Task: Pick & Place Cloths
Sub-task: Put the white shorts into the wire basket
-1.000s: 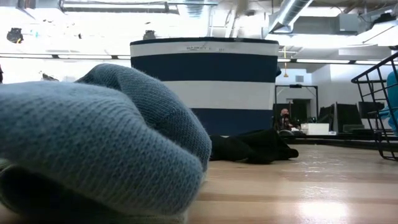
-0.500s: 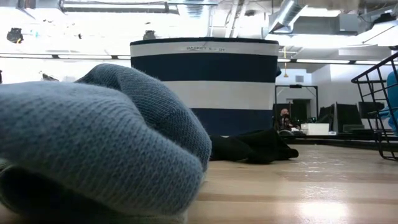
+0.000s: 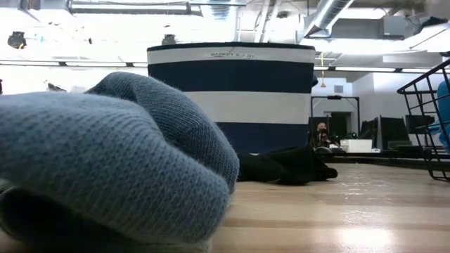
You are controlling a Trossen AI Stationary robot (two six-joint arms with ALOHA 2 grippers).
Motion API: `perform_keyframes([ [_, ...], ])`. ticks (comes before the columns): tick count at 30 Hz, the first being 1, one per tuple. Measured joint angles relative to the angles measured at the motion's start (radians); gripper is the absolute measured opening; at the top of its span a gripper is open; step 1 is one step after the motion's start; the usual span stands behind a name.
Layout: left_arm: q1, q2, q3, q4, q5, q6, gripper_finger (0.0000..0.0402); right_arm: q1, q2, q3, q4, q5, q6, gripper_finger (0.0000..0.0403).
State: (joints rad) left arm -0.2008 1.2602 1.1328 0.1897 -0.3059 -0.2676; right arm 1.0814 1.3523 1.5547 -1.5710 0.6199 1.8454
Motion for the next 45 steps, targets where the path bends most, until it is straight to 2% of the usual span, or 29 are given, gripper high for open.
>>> perform_keyframes([
  [9, 0.0, 0.0, 0.0, -0.062, 0.016, 0.001, 0.0182, 0.004, 0.169, -0.078, 0.001, -0.398, 0.07, 0.0],
  [16, 0.0, -0.001, 0.0, -0.132, 0.017, 0.001, 0.0182, -0.017, 0.199, -0.21, 0.045, -0.512, 0.12, 0.0],
  [28, 0.0, -0.001, 0.0, -0.303, 0.043, 0.001, 0.0182, -0.076, 0.197, -0.521, 0.505, -0.545, 0.085, 0.0],
  [40, -0.005, -0.001, 0.0, -0.43, 0.078, 0.001, 0.0182, -0.107, 0.192, -0.683, 0.72, -0.546, 0.082, 0.0001],
  [45, -0.023, -0.001, 0.0, -0.494, 0.18, 0.065, 0.0183, -0.107, 0.174, -0.684, 0.717, -0.546, 0.08, 0.0028],
])
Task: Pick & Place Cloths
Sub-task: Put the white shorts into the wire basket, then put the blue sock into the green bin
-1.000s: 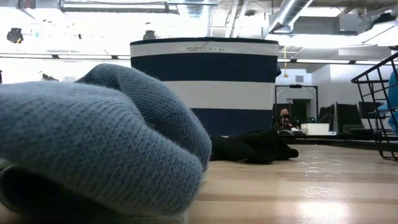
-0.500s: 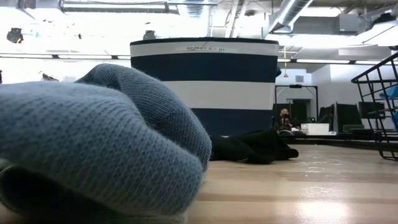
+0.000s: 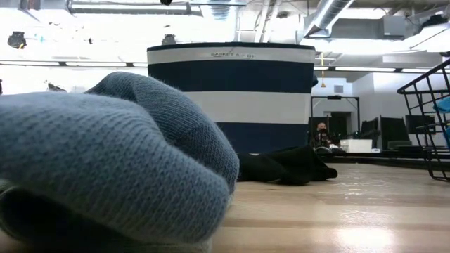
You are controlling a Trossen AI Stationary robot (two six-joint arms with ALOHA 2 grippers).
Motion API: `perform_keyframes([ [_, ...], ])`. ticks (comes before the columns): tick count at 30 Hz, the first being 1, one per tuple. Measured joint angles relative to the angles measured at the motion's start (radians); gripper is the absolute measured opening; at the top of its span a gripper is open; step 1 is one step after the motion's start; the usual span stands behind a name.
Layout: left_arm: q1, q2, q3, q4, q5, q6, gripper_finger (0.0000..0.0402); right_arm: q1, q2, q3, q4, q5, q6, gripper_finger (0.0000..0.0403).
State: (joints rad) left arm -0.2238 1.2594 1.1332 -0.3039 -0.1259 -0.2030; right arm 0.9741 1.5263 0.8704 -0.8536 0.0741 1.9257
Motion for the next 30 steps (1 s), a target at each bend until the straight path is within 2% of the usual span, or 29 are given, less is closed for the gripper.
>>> perform_keyframes([
  [4, -0.031, 0.0, 0.0, -0.015, 0.07, 0.076, 0.0195, 0.0, -0.064, 0.008, -0.008, 0.004, -0.061, 0.0071],
  [9, -0.075, 0.0, 0.0, -0.046, 0.161, 0.091, 0.0237, 0.0, -0.18, 0.06, -0.003, 0.053, -0.173, 0.0128],
  [16, -0.155, 0.019, 0.0, -0.15, 0.136, 0.091, 0.0285, 0.0, -0.322, 0.104, -0.004, 0.086, -0.208, 0.0194],
  [20, -0.196, 0.06, -0.001, -0.15, 0.115, 0.086, 0.0285, -0.002, -0.362, 0.104, -0.008, 0.104, -0.208, 0.0205],
  [26, -0.265, 0.166, -0.001, -0.151, 0.101, 0.083, 0.0278, -0.002, -0.364, 0.105, -0.011, 0.118, -0.221, 0.02],
  [30, -0.28, 0.221, -0.001, -0.14, 0.09, 0.003, 0.0278, 0.0, -0.359, 0.105, -0.009, 0.119, -0.235, 0.0191],
])
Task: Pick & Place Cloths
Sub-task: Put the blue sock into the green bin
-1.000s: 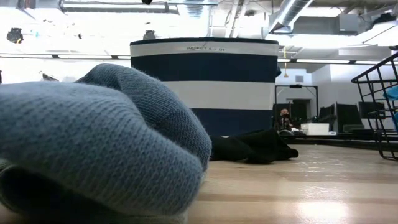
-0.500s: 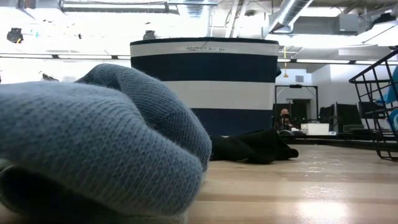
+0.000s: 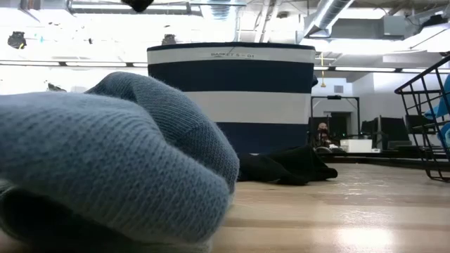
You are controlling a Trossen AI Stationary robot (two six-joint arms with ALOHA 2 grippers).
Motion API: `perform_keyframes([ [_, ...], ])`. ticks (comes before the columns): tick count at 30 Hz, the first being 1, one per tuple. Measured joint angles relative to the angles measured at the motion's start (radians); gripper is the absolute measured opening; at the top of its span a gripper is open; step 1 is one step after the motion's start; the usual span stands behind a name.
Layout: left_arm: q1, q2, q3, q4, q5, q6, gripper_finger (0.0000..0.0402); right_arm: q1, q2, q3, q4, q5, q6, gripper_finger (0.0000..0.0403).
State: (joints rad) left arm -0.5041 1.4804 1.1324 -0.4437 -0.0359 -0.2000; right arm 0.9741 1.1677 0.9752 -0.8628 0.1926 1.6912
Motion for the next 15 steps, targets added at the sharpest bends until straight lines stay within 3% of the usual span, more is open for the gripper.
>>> perform_keyframes([
  [15, -0.001, 0.208, 0.0, 0.243, -0.028, -0.197, 0.0278, 0.0, -0.001, 0.0, -0.003, 0.0, -0.001, 0.017],
])
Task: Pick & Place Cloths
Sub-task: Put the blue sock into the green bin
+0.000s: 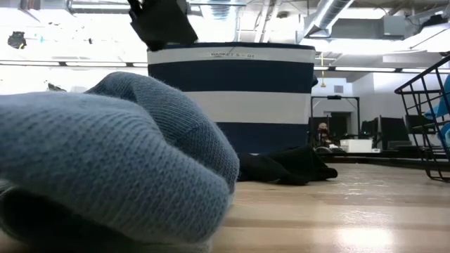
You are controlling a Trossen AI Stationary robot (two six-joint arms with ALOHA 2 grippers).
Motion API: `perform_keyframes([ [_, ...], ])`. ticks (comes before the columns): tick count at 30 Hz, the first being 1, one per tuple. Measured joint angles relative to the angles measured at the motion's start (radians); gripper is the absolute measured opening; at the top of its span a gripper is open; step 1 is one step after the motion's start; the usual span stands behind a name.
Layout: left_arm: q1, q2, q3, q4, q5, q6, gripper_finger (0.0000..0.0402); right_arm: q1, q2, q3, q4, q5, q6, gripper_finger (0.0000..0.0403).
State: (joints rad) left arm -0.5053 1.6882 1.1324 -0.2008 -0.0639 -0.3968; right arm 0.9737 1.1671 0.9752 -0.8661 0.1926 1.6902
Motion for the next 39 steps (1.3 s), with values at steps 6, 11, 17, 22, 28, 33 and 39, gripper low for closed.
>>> perform_keyframes([
  [6, -0.02, 0.066, 0.0, 0.027, 0.0, -0.048, 0.0278, 0.0, 0.0, 0.0, 0.0, 0.0, -0.067, 0.0171],
  [11, -0.061, 0.103, 0.0, 0.029, 0.0, -0.05, 0.0278, 0.0, 0.0, 0.0, 0.0, 0.022, -0.093, 0.0167],
  [17, -0.08, 0.163, 0.0, 0.024, -0.035, -0.055, 0.0278, -0.001, 0.0, 0.0, 0.0, 0.084, -0.094, 0.0164],
  [22, -0.077, 0.201, 0.0, 0.02, -0.041, -0.08, 0.0276, -0.001, 0.0, 0.0, 0.0, 0.086, -0.096, 0.0164],
  [28, -0.077, 0.208, 0.0, 0.014, -0.035, -0.083, 0.0197, 0.0, 0.0, 0.0, 0.0, 0.091, -0.095, 0.0157],
  [33, -0.072, 0.195, 0.0, 0.01, -0.035, -0.108, 0.0064, -0.001, 0.0, 0.0, 0.0, 0.111, -0.094, 0.0148],
  [39, -0.07, 0.141, 0.0, 0.009, -0.038, -0.101, 0.0003, -0.002, 0.0, 0.0, 0.0, 0.13, -0.094, 0.0137],
])
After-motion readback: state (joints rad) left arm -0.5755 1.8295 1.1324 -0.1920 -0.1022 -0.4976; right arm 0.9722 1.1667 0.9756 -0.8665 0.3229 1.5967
